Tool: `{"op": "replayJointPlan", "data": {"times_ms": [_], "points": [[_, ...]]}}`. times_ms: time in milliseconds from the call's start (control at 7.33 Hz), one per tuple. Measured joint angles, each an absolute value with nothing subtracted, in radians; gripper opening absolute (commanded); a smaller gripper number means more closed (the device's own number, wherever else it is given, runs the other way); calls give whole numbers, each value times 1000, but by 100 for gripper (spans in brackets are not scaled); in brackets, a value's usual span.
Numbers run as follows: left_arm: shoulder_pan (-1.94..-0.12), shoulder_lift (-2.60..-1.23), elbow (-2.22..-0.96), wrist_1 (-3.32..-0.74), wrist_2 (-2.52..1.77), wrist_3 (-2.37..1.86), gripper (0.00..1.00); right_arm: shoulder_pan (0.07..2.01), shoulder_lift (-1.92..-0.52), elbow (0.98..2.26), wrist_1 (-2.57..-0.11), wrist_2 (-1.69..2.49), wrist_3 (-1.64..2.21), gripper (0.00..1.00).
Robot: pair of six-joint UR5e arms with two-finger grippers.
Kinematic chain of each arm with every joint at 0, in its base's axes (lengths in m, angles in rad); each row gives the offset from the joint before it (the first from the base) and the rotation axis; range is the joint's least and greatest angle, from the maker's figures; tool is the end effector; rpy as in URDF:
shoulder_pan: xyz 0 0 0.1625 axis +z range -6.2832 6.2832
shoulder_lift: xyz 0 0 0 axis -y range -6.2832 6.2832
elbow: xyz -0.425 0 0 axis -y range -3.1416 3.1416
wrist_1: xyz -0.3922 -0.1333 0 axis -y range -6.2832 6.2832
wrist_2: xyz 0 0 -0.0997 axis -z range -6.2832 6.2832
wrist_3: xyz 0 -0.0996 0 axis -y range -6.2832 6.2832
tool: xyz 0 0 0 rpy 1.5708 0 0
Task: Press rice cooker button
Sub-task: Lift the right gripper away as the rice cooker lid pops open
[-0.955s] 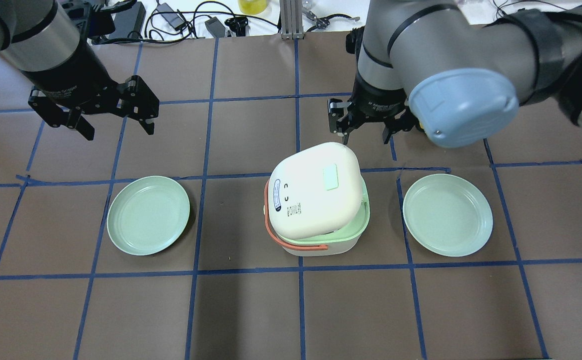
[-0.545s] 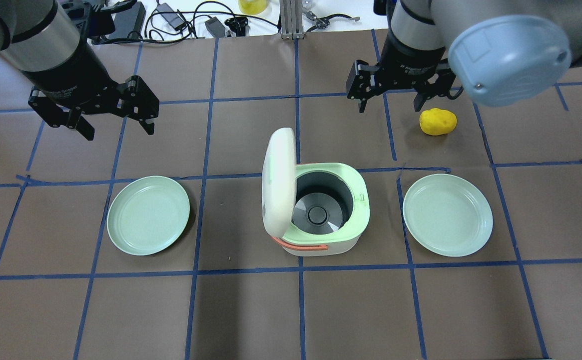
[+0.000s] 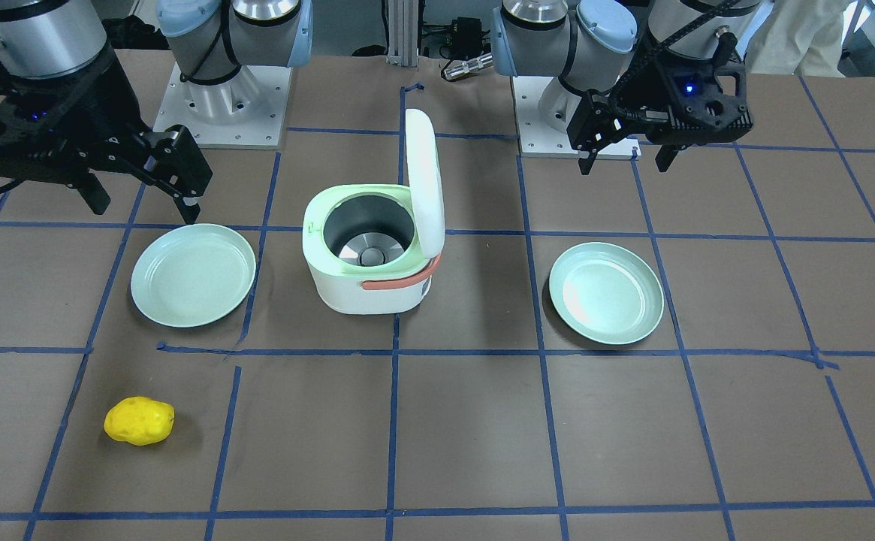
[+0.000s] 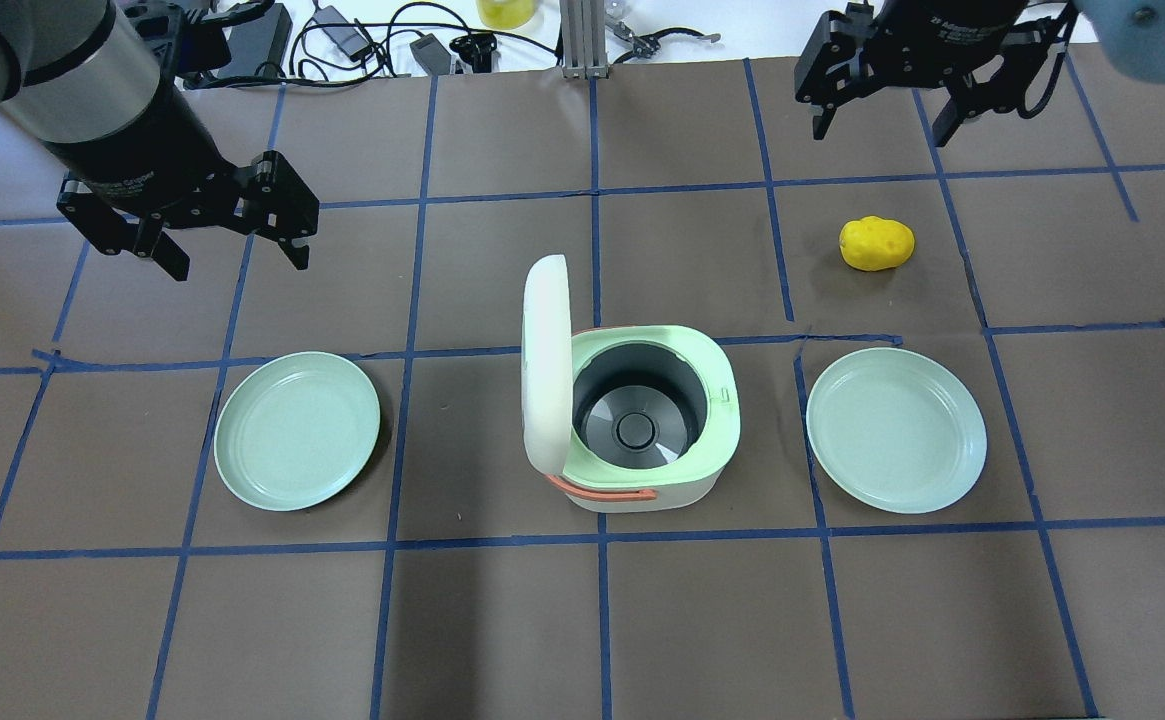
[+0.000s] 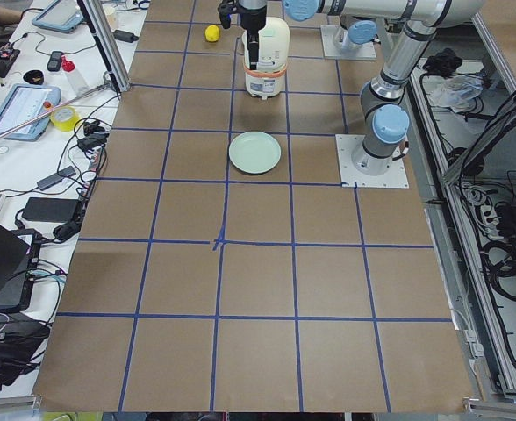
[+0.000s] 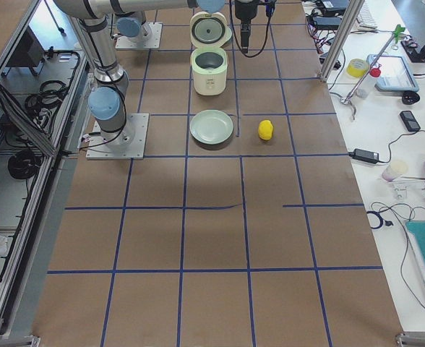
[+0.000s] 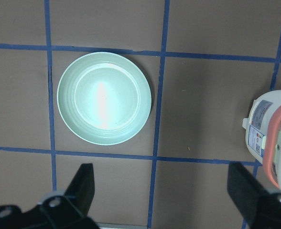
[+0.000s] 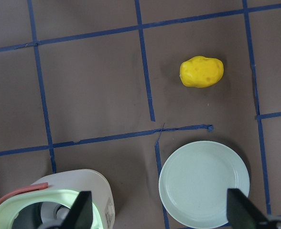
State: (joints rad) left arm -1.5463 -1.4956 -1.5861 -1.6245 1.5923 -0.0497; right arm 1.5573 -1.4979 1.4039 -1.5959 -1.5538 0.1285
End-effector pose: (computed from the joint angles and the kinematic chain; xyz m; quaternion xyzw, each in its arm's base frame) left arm -0.1199 -0.4630 0.5108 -0.0371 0.9992 -0.0032 0.0107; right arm 0.1278 -0.5340 0.5362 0.0703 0.9957 -0.0589 0.0119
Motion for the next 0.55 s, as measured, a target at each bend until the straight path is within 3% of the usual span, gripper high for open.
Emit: {"op": "replayJointPlan", "data": {"times_ms": [545], "points": [[-1546,-1496,-1586,-1624,1592,-49,100,1545,-1500,1396,-1584,-1557,127,100]]}}
